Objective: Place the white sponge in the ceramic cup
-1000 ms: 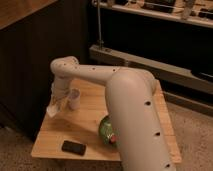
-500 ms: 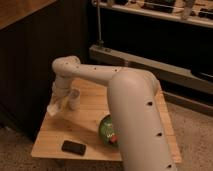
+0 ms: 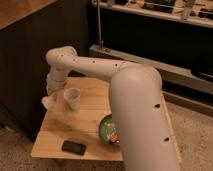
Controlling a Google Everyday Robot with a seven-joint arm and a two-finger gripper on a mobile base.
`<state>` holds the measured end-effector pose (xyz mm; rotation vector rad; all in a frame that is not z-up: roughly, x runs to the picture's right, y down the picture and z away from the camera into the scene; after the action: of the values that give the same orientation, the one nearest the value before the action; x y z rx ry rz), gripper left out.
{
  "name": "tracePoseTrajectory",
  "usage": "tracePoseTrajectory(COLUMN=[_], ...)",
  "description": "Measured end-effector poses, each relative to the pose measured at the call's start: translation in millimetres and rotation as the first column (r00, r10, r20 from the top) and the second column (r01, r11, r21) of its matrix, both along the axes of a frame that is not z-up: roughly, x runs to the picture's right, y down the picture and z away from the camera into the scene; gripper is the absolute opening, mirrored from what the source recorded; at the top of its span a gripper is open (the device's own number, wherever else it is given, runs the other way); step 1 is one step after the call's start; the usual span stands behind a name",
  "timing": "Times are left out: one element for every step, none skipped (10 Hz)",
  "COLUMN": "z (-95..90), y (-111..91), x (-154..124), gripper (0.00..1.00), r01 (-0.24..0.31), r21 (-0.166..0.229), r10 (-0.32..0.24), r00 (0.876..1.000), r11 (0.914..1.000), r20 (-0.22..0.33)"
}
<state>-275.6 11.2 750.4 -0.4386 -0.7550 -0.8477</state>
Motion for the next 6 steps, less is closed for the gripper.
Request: tracePoseTrajectory(z=[-3.7,-7.2,-11.0,-12.0,-12.8,-13.6], y=[-12,-22,-31,-38,-46,-54], x=[4,13,23,39,56,74], gripper=[0.10,0.10,0.10,0.10,0.10,0.10], r01=[-0.015,-0.028,-0.037,-0.048,-0.060,-0.070], r21=[0.025,0.057,0.087,0.116,0.142,0.170], r10=[0.015,0.029,0.040,0.054,0.070,0.087], r00=[1.000,0.999,0.999,0.997,0.995,0.991], r11=[0.9996,0.9980,0.9955,0.9920,0.9880,0.9830], r20=[-0.001,-0.017,-0.033,-0.053,-0.073,-0.099])
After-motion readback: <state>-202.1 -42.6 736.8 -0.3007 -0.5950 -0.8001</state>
